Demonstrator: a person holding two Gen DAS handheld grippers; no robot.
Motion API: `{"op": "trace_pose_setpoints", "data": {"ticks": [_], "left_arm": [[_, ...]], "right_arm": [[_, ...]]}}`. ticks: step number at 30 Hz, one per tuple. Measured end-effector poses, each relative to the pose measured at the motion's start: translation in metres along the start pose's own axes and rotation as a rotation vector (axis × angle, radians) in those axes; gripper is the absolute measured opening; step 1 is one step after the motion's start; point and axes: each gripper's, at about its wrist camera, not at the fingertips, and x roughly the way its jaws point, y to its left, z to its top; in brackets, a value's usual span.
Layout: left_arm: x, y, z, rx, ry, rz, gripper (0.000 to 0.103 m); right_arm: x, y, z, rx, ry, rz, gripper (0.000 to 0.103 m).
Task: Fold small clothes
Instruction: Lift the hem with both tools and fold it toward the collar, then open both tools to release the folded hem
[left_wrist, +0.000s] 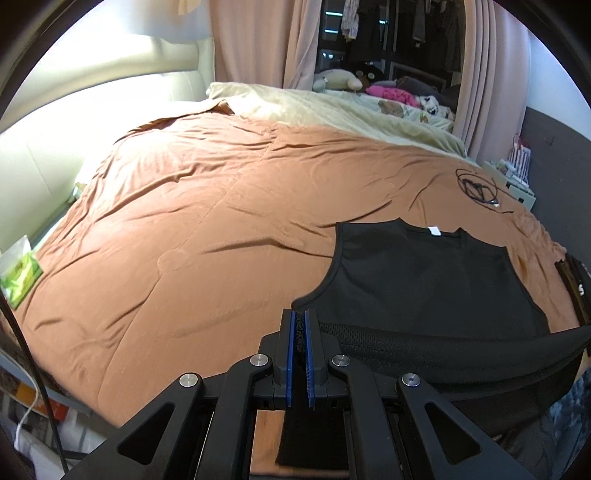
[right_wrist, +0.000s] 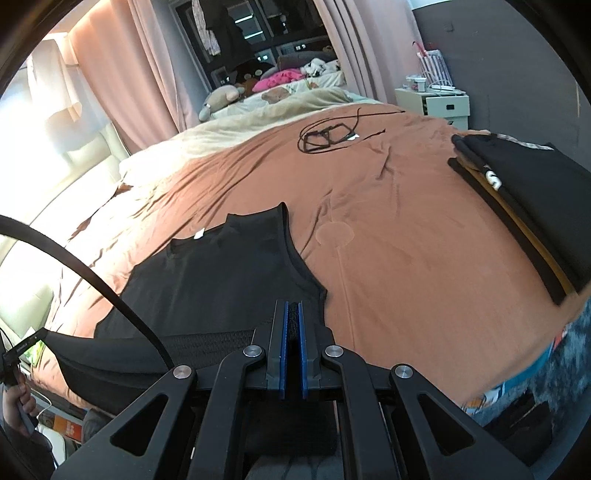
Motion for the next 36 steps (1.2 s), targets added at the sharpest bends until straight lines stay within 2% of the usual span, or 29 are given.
{"op": "trace_pose_setpoints", "data": {"ticks": [19, 36], "left_arm": [[0.123, -0.015, 0.067, 0.059, 0.143, 0.008, 0.005], [0.191, -0.020, 0.105, 0.085, 0.224, 0.005, 0.006]], "right_arm": [[0.124, 0.004, 0.081, -0.050, 0.133, -0.054, 0.002], [0.212, 0.016, 0.126, -0.122, 0.196, -0.094, 0.002]]}}
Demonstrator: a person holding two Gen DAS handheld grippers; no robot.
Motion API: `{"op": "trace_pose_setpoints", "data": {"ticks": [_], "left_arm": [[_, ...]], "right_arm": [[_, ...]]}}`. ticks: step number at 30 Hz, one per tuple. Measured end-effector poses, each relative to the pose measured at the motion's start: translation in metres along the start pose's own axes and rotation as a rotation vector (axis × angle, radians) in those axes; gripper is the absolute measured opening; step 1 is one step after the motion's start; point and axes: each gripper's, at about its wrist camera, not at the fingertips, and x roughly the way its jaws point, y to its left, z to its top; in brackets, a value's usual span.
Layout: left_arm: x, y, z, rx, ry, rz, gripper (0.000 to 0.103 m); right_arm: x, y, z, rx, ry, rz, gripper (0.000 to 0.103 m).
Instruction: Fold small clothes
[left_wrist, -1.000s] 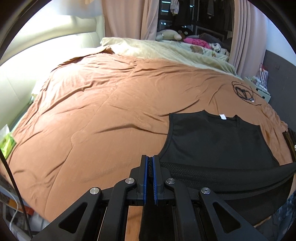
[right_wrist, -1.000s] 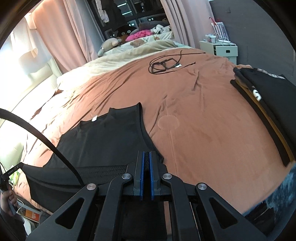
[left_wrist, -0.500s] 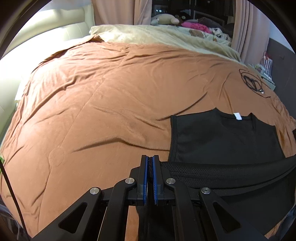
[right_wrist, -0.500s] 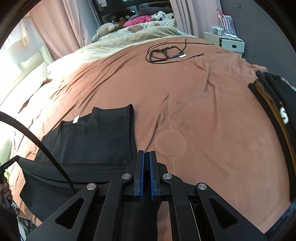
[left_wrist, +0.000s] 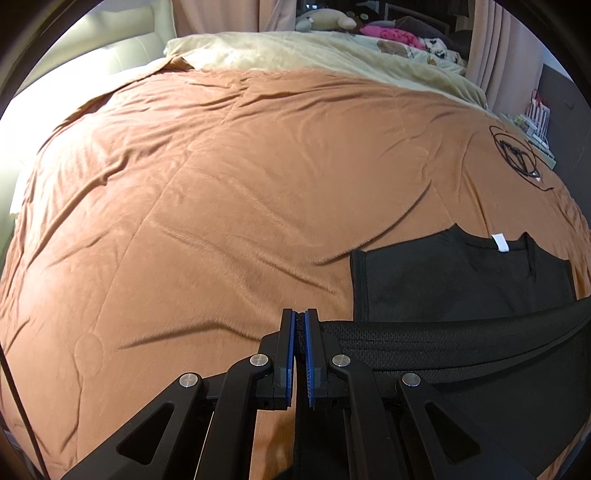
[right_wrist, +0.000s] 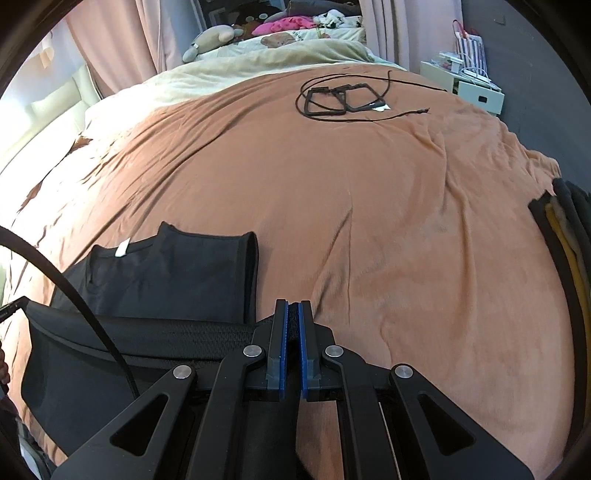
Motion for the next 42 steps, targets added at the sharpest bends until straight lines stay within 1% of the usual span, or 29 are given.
{"op": "trace_pose_setpoints", "data": {"ticks": [3, 5, 6, 7, 8, 9, 10, 11, 12, 13, 16, 22, 27, 31, 32, 33, 34, 35, 37, 38, 39, 42], "left_arm": [[0.011, -0.003, 0.007, 0.010, 0.006, 0.012, 0.008], [0.016, -0.005, 0.010, 0.034, 0.012, 0.033, 0.011], [0.017, -0.006, 0.010, 0.042, 0.019, 0.041, 0.018], [0.016, -0.006, 0.010, 0.045, 0.024, 0.031, 0.024], [0.015, -0.005, 0.009, 0.044, 0.024, 0.021, 0.043], [0.014, -0.005, 0.008, 0.045, 0.022, 0.011, 0.064], [0.009, -0.004, 0.005, 0.053, 0.013, 0.000, 0.071], [0.007, -0.005, 0.003, 0.064, 0.007, -0.003, 0.082], [0.005, -0.006, 0.000, 0.079, 0.002, -0.004, 0.084], [0.002, -0.008, -0.003, 0.106, 0.005, -0.008, 0.084], [0.002, -0.012, -0.011, 0.150, 0.036, -0.029, 0.084], [0.006, -0.022, -0.026, 0.233, 0.090, -0.035, 0.084], [0.020, -0.024, -0.033, 0.268, 0.138, -0.005, 0.084], [0.033, -0.023, -0.028, 0.270, 0.152, 0.023, 0.083], [0.036, -0.021, -0.024, 0.261, 0.145, 0.028, 0.081], [0.037, -0.020, -0.022, 0.255, 0.141, 0.027, 0.077], [0.040, -0.019, -0.019, 0.246, 0.137, 0.019, 0.075], [0.042, -0.018, -0.015, 0.237, 0.136, 0.013, 0.070], [0.047, -0.016, -0.008, 0.220, 0.135, 0.005, 0.064], [0.049, -0.016, -0.005, 0.215, 0.134, 0.004, 0.060], [0.051, -0.015, -0.001, 0.212, 0.132, 0.003, 0.055], [0.057, -0.014, 0.006, 0.194, 0.137, -0.019, 0.048]], "right_arm": [[0.010, -0.001, 0.006, 0.017, 0.003, -0.001, 0.003], [0.017, 0.002, 0.008, 0.000, 0.027, -0.065, 0.006], [0.019, 0.004, 0.008, -0.014, 0.035, -0.096, 0.008], [0.019, 0.005, 0.007, -0.023, 0.034, -0.099, 0.016], [0.017, 0.005, 0.006, -0.028, 0.027, -0.084, 0.035], [0.014, 0.006, 0.004, -0.036, 0.018, -0.080, 0.048], [0.012, 0.007, 0.001, -0.047, 0.005, -0.088, 0.072], [0.009, 0.007, -0.002, -0.062, -0.007, -0.093, 0.078], [0.007, 0.009, -0.005, -0.085, -0.007, -0.085, 0.078], [0.007, 0.010, -0.008, -0.098, 0.001, -0.073, 0.078], [0.003, 0.012, -0.018, -0.140, 0.027, -0.027, 0.078], [0.005, 0.017, -0.027, -0.240, 0.077, -0.019, 0.078], [0.019, 0.024, -0.031, -0.323, 0.128, -0.068, 0.078], [0.035, 0.028, -0.026, -0.353, 0.133, -0.139, 0.078], [0.038, 0.028, -0.023, -0.348, 0.127, -0.144, 0.078], [0.042, 0.027, -0.019, -0.341, 0.116, -0.141, 0.076], [0.045, 0.026, -0.016, -0.333, 0.112, -0.137, 0.069], [0.049, 0.024, -0.011, -0.320, 0.111, -0.133, 0.060], [0.057, 0.024, -0.006, -0.298, 0.110, -0.121, 0.050], [0.061, 0.023, -0.002, -0.288, 0.107, -0.104, 0.047], [0.062, 0.022, -0.002, -0.284, 0.103, -0.092, 0.046], [0.068, 0.017, 0.001, -0.277, 0.096, -0.053, 0.039]]}}
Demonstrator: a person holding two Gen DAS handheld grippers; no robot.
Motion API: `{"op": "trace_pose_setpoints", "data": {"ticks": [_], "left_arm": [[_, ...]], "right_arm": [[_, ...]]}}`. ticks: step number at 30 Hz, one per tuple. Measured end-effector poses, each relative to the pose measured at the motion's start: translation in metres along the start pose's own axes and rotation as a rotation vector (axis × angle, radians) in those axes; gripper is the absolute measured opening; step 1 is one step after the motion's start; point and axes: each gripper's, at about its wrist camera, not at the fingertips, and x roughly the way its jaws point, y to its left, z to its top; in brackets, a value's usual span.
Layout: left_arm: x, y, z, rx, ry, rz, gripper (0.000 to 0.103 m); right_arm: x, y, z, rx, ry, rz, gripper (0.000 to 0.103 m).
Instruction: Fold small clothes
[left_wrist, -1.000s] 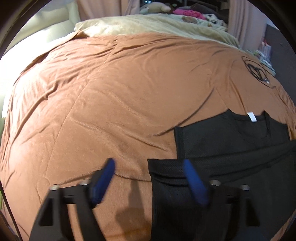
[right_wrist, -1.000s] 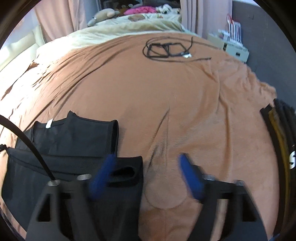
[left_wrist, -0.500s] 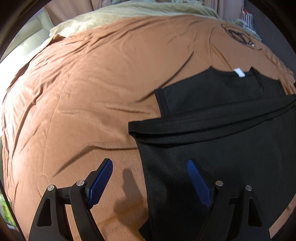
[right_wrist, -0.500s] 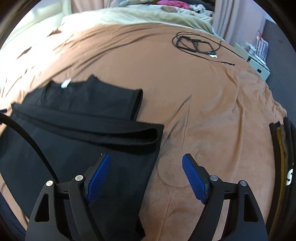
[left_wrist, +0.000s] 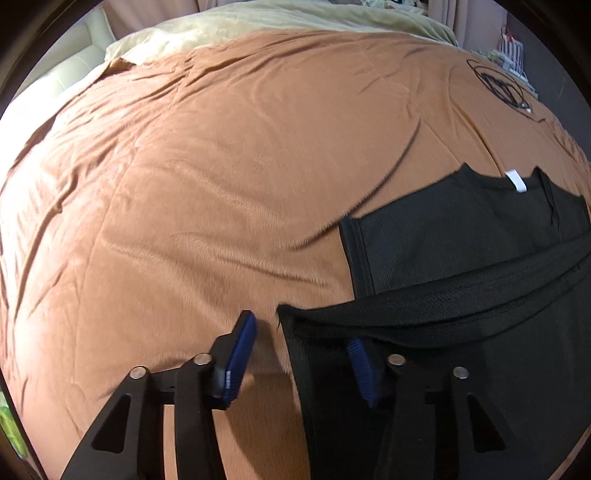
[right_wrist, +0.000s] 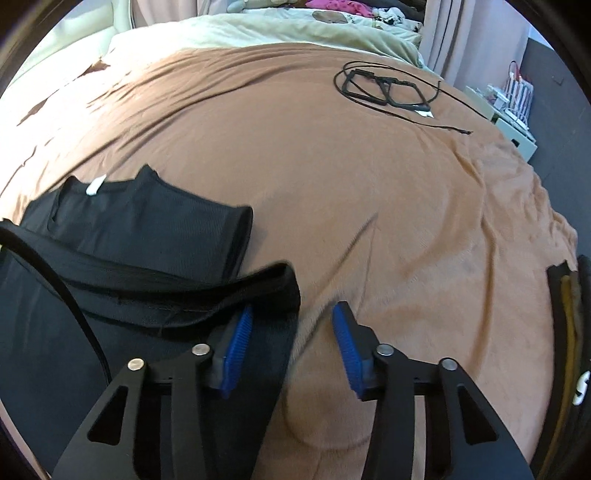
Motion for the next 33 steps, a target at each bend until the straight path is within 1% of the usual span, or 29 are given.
{"op": "trace_pose_setpoints", "data": {"ticks": [2, 4, 7, 9, 10, 11, 13, 15, 17, 24, 33], "left_arm": [[0.005, 0.004, 0.004, -0.015, 0.005, -0.023, 0.044], [0.008, 0.006, 0.005, -0.036, 0.008, -0.048, 0.040], [0.009, 0.011, 0.007, -0.074, 0.004, -0.079, 0.032], [0.010, 0.016, 0.008, -0.095, 0.001, -0.095, 0.025], [0.011, 0.018, 0.008, -0.107, -0.002, -0.105, 0.023], [0.011, 0.019, 0.008, -0.116, -0.002, -0.115, 0.017], [0.010, 0.020, 0.009, -0.133, -0.008, -0.120, 0.011], [0.007, 0.020, 0.010, -0.137, -0.017, -0.115, 0.009], [0.002, 0.019, 0.013, -0.132, -0.033, -0.099, 0.009], [-0.011, 0.026, 0.022, -0.146, -0.074, -0.084, 0.008], [0.000, 0.026, 0.046, -0.131, -0.087, -0.051, 0.008]], "right_arm": [[0.004, -0.003, 0.000, -0.002, -0.002, 0.016, 0.032], [0.009, -0.006, 0.001, 0.000, -0.001, 0.031, 0.028], [0.013, -0.015, 0.002, 0.014, -0.006, 0.059, 0.022], [0.013, -0.017, 0.002, 0.022, -0.009, 0.075, 0.017], [0.013, -0.019, 0.002, 0.024, -0.010, 0.082, 0.012], [0.014, -0.019, 0.001, 0.023, -0.010, 0.088, 0.007], [0.010, -0.018, 0.003, 0.018, -0.015, 0.080, 0.003], [0.005, -0.018, 0.003, 0.018, -0.027, 0.072, 0.002], [-0.002, -0.018, 0.004, 0.026, -0.039, 0.067, 0.001], [-0.015, -0.017, 0.016, 0.037, -0.083, 0.046, 0.001], [-0.004, -0.016, 0.034, 0.045, -0.089, 0.023, 0.001]]}}
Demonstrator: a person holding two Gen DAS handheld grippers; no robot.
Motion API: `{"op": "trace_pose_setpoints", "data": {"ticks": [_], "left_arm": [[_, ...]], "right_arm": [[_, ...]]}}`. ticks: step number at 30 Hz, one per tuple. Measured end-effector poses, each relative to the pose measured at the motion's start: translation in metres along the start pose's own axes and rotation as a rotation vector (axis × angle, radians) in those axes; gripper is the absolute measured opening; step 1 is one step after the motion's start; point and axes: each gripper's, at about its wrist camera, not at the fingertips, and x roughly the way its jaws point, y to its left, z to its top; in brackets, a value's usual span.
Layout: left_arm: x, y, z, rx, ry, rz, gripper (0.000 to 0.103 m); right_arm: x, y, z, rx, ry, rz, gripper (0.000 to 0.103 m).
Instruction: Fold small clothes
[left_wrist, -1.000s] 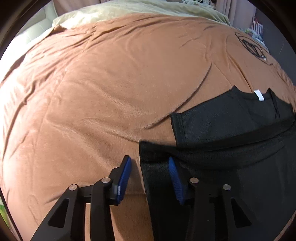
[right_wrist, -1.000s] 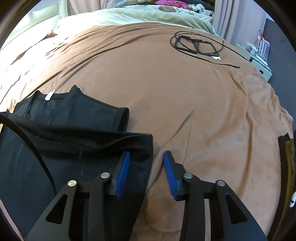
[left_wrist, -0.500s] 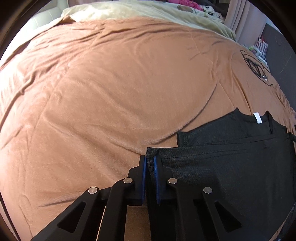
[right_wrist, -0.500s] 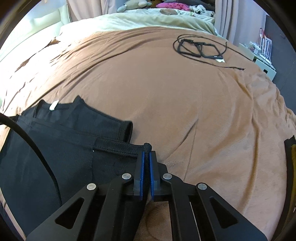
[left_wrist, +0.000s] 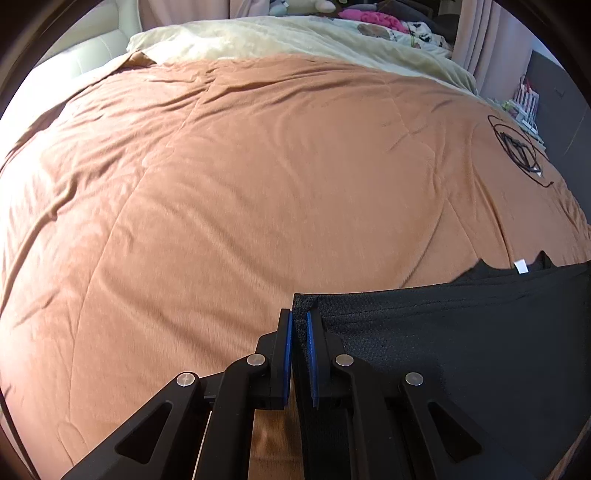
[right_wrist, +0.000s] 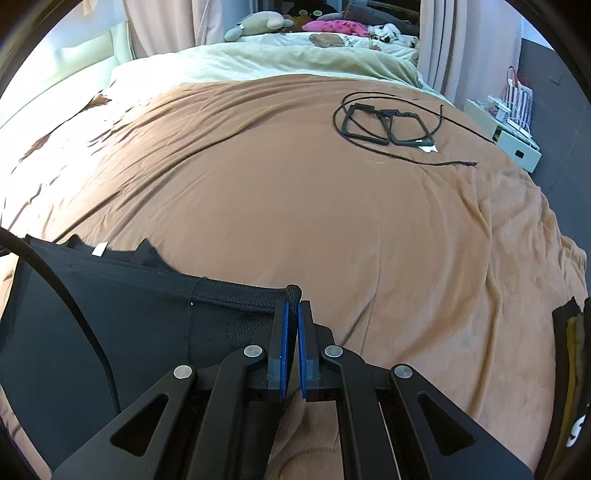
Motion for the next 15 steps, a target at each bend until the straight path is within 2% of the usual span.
{"op": "trace_pose_setpoints", "data": {"ticks": [8, 9, 12, 13, 14, 15], "left_arm": [[0.013, -0.005, 0.022, 0.007, -0.010, 0.019, 0.009], [0.016, -0.006, 0.025, 0.007, -0.007, 0.028, 0.014], [0.017, -0.001, 0.025, -0.021, 0.010, 0.092, 0.017], [0.014, 0.003, 0.023, -0.047, 0.014, 0.066, 0.019], [0.012, 0.007, 0.021, -0.062, 0.016, 0.042, 0.026], [0.010, 0.010, 0.018, -0.072, 0.018, 0.034, 0.033]], "right_arm": [[0.019, 0.002, 0.014, -0.002, 0.006, -0.050, 0.001], [0.022, 0.003, 0.015, 0.010, 0.015, -0.072, 0.002], [0.024, 0.000, 0.016, 0.059, 0.041, -0.089, 0.004], [0.022, -0.001, 0.015, 0.071, 0.041, -0.072, 0.010], [0.020, -0.002, 0.014, 0.078, 0.041, -0.061, 0.022], [0.016, -0.003, 0.011, 0.085, 0.040, -0.055, 0.030]]}}
